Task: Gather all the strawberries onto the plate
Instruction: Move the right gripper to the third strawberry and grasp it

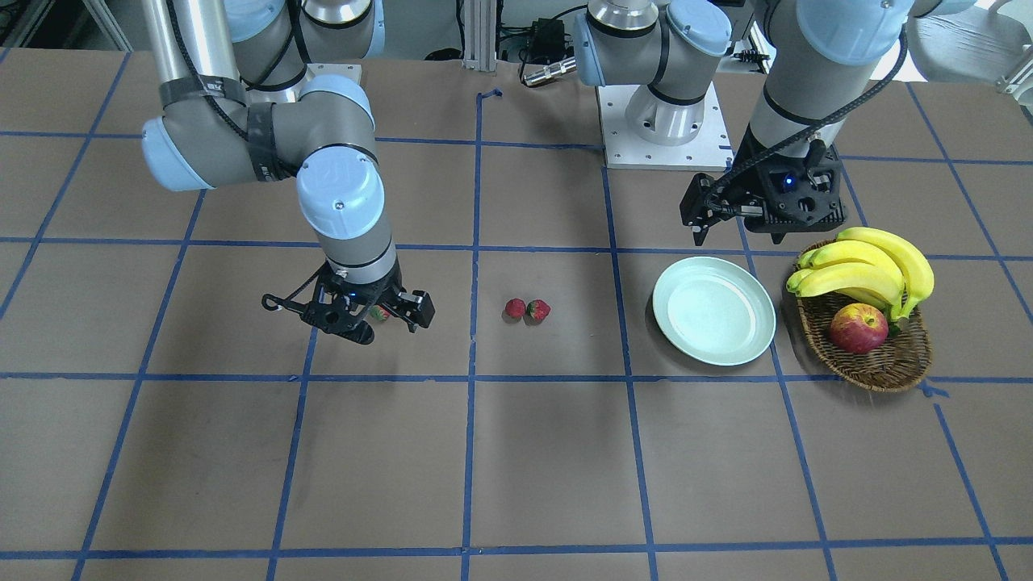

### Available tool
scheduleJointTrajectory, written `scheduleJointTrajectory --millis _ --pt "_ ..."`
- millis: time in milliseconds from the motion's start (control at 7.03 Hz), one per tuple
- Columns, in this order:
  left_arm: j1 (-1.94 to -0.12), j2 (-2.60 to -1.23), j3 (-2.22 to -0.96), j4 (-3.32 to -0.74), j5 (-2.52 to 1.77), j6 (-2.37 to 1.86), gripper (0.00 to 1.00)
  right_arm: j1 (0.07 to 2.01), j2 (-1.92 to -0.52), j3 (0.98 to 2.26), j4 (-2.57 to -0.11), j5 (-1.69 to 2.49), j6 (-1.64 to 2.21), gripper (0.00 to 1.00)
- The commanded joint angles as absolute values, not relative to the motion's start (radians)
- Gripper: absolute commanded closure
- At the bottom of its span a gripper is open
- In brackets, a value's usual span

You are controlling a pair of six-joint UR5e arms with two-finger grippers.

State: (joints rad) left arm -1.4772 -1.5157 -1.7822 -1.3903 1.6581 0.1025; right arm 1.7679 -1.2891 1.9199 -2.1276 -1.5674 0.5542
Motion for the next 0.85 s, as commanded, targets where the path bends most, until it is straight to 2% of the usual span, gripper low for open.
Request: scheduleJointTrajectory --millis 0,142,427,569,711 --pt "-1.486 -1.505 -1.706 -1.445 1.586 0.074 0.00 1.740 -1.307 2.063 -2.257 -1.571 0.511 0.03" --pt "-1.515 -1.494 -1.660 -1.513 1.580 0.017 0.00 1.738 -1.293 2.081 -2.273 -1.571 0.509 0.06" --pt "-1.563 -1.445 -1.635 -1.594 1.585 0.017 0.00 1.738 -1.264 2.088 -2.298 -1.557 0.523 0.28" --pt "-1.565 -1.439 -1.644 -1.595 1.582 0.023 0.00 1.741 -1.270 2.077 -2.304 -1.555 0.535 0.54" --pt "-1.568 -1.439 -1.652 -1.597 1.588 0.023 0.00 1.741 -1.270 2.075 -2.299 -1.555 0.529 0.91"
